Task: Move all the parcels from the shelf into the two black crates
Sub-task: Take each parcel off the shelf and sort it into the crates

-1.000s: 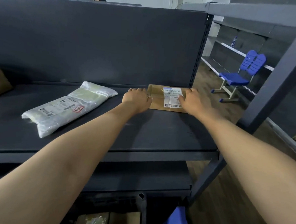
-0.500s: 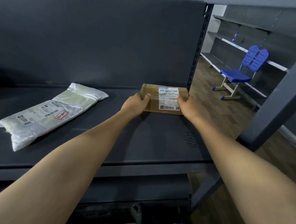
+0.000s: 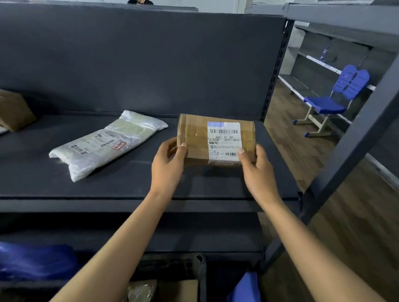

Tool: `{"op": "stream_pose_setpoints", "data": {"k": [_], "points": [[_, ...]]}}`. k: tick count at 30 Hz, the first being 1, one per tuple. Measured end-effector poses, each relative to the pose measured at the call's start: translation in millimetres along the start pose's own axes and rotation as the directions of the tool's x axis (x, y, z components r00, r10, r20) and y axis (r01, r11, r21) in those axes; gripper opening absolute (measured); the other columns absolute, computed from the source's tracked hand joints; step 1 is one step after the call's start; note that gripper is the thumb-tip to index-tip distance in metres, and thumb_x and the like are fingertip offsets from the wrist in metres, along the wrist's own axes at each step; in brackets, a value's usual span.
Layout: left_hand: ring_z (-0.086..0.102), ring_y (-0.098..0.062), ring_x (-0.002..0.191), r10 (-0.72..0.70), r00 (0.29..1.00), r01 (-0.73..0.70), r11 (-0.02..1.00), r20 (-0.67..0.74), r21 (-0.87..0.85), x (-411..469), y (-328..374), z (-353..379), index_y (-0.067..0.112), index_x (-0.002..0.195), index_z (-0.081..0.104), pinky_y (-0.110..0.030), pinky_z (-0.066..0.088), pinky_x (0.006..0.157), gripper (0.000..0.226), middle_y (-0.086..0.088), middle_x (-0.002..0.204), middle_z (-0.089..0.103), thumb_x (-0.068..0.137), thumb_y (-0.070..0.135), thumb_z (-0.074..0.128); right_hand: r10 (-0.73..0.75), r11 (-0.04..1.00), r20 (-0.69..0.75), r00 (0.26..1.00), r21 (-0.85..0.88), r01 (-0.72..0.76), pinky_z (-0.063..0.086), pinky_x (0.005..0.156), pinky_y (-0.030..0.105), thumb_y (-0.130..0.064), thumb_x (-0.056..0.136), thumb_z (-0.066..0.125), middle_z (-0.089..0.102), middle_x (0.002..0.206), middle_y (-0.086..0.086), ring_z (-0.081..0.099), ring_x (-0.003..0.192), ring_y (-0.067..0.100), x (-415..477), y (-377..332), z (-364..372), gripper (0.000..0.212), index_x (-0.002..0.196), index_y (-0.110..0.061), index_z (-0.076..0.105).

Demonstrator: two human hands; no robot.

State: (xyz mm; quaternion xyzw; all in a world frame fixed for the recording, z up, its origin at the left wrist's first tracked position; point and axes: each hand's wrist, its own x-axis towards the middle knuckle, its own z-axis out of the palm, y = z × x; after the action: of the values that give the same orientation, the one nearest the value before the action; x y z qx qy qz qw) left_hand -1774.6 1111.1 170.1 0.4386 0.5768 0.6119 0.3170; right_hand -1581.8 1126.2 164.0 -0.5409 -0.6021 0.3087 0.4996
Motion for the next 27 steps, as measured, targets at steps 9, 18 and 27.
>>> {"op": "stream_pose_setpoints", "data": {"k": [9, 18, 27], "points": [[0.066, 0.004, 0.094, -0.038, 0.998, 0.028, 0.983, -0.051, -0.182, -125.0, -7.8, -114.8, 0.032, 0.106, 0.064, -0.005, 0.047, 0.071, 0.018, 0.016, 0.100, 0.072, 0.089, 0.026, 0.065, -0.009, 0.995, 0.032, 0.999, 0.097, 0.006, 0.037, 0.075, -0.005, -0.035, 0.095, 0.053, 0.061, 0.103, -0.036, 0.053, 0.098, -0.023, -156.4, -44.2, 30.7, 0.020, 0.107, -0.051, 0.050], [0.067, -0.001, 0.098, -0.062, 0.997, 0.072, 0.971, 0.052, -0.228, -231.6, -22.0, -236.2, 0.032, 0.109, 0.065, -0.008, 0.051, 0.073, 0.022, 0.013, 0.106, 0.072, 0.087, 0.030, 0.067, 0.096, 0.990, 0.036, 0.995, 0.096, -0.099, 0.036, 0.073, -0.005, -0.038, 0.095, 0.054, 0.059, 0.109, -0.032, 0.051, 0.097, -0.025, -305.8, -72.7, 69.8, 0.034, 0.127, -0.041, 0.043], [0.071, -0.011, 0.096, -0.180, 0.982, 0.190, 0.951, 0.061, -0.245, -294.6, -35.8, -324.1, 0.025, 0.107, 0.068, -0.019, 0.056, 0.072, 0.041, 0.004, 0.102, 0.075, 0.072, 0.046, 0.071, 0.176, 0.965, 0.096, 0.980, 0.179, -0.191, 0.043, 0.076, 0.000, -0.051, 0.086, 0.052, 0.063, 0.111, -0.031, 0.057, 0.104, -0.014, -407.3, -86.8, 96.8, 0.047, 0.130, -0.038, 0.046]]}}
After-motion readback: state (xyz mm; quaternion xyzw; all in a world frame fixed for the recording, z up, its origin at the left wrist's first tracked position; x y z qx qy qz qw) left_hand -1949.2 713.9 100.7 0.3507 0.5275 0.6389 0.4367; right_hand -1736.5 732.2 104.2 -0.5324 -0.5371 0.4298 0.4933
